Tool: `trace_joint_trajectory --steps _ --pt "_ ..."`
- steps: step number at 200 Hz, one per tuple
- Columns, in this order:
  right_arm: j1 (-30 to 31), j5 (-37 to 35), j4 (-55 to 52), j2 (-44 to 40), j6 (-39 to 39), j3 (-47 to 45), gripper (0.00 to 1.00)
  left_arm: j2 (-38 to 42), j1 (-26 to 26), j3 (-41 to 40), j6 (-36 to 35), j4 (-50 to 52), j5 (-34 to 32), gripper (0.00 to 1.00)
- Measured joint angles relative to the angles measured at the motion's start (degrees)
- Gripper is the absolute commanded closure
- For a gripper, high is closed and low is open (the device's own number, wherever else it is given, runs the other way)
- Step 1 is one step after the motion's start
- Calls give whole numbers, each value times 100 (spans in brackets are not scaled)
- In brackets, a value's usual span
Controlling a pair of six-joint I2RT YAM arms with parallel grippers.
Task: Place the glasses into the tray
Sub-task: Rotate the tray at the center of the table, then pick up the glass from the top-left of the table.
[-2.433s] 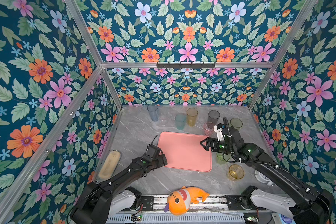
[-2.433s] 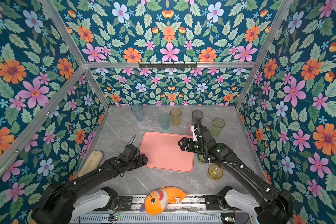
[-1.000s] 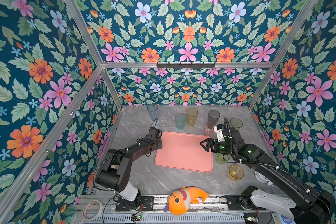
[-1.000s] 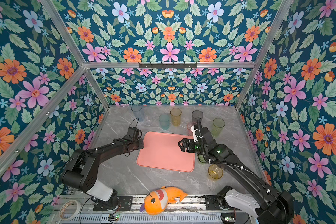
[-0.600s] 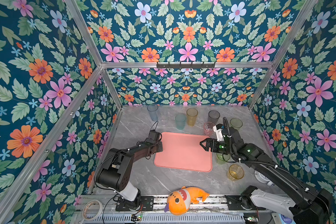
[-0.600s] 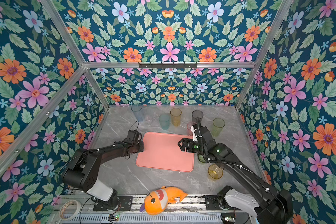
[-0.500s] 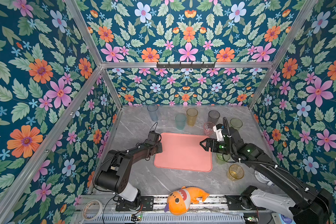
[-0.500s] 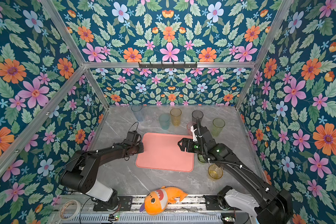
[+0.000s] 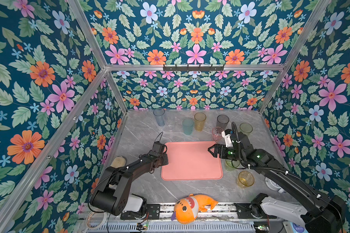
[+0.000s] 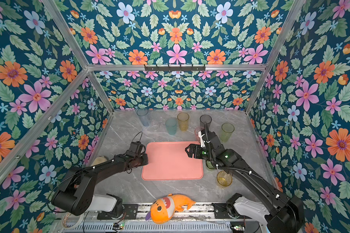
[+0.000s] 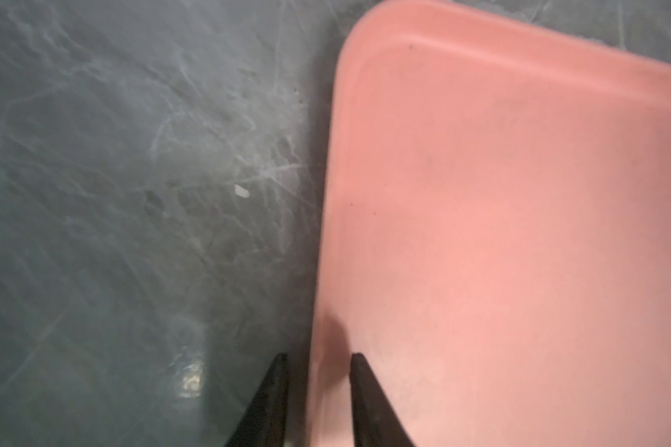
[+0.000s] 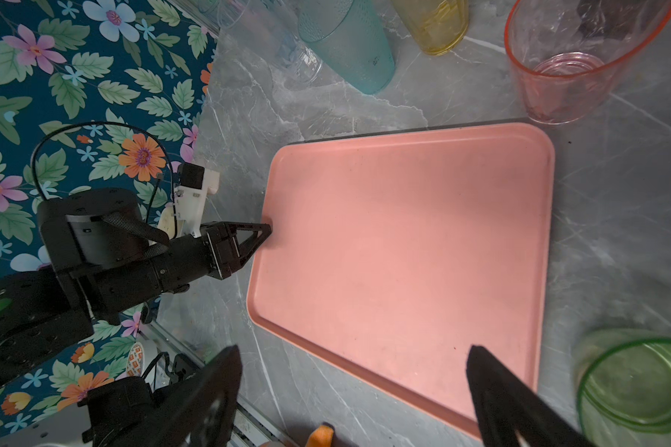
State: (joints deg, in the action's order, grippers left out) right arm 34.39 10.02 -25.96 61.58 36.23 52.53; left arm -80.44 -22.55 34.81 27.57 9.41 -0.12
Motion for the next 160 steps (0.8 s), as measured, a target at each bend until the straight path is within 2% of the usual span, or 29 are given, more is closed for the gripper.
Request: trace_joint_trajectory --steps 36,90,126,160 --pt "0 2 0 -85 0 0 8 264 4 658 -109 354 -321 38" --pt "0 -70 -2 -339 0 -9 8 634 4 1698 -634 258 -758 24" --pt "0 -125 -37 -472 0 -48 8 382 96 2529 -813 105 -887 23" --pt "2 -155 -79 -509 0 -59 8 -374 260 3530 -645 308 -868 23"
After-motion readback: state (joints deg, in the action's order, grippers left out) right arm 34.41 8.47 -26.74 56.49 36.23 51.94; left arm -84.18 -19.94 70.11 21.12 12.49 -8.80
